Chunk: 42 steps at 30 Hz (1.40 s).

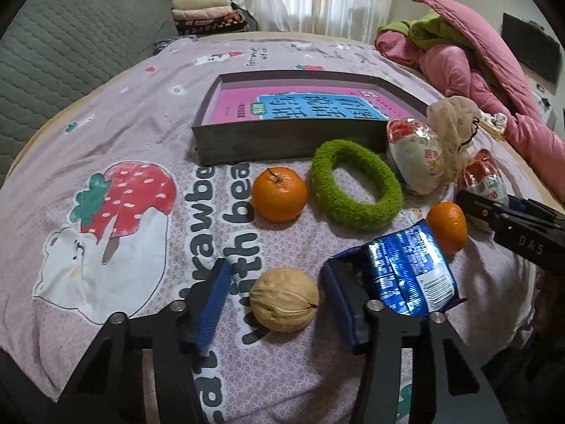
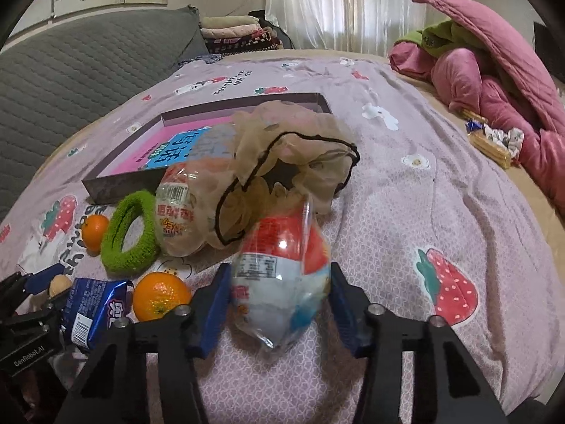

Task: Organize objects
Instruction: 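Close the left tool on the walnut while the right tool grasps the wrapped egg, then lift and carry the walnut with the left tool while the right carries the egg to the tray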

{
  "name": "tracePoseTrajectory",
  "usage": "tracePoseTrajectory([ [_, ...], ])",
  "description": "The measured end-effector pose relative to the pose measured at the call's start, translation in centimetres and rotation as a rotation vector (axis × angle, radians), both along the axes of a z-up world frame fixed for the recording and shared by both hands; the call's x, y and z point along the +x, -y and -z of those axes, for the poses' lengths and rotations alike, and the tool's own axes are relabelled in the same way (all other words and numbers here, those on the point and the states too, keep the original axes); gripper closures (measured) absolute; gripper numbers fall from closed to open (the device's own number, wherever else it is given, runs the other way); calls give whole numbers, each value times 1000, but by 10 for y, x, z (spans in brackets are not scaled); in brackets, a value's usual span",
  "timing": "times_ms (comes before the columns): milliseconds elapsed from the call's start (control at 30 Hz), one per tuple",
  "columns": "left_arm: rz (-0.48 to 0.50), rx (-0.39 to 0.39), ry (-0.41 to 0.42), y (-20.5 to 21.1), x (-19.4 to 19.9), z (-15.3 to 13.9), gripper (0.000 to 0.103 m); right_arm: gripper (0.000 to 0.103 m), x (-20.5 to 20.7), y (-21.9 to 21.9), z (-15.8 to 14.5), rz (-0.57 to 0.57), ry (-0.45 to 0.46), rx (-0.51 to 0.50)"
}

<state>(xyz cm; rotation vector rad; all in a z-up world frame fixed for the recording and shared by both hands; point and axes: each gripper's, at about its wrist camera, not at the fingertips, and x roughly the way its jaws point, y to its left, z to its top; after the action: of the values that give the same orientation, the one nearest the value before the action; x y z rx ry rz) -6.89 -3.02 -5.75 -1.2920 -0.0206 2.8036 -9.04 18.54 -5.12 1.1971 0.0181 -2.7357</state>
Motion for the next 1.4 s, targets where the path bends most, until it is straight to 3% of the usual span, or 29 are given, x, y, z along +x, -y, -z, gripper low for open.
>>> tracePoseTrajectory([
  [133,10,6,-7,0,0,-1,67,51,2,0,-1,-2,-14,4],
  [467,21,32,-6,4,12,-6,67,51,9,-7,-18,14,-96,-10],
  [733,6,38,-58,1,17,-26,67,51,16,-1,-31,-7,-146,-1],
  [1400,9,31,-162,-3,-46,-75,67,51,-6,4,-69,-40,-252,-21],
])
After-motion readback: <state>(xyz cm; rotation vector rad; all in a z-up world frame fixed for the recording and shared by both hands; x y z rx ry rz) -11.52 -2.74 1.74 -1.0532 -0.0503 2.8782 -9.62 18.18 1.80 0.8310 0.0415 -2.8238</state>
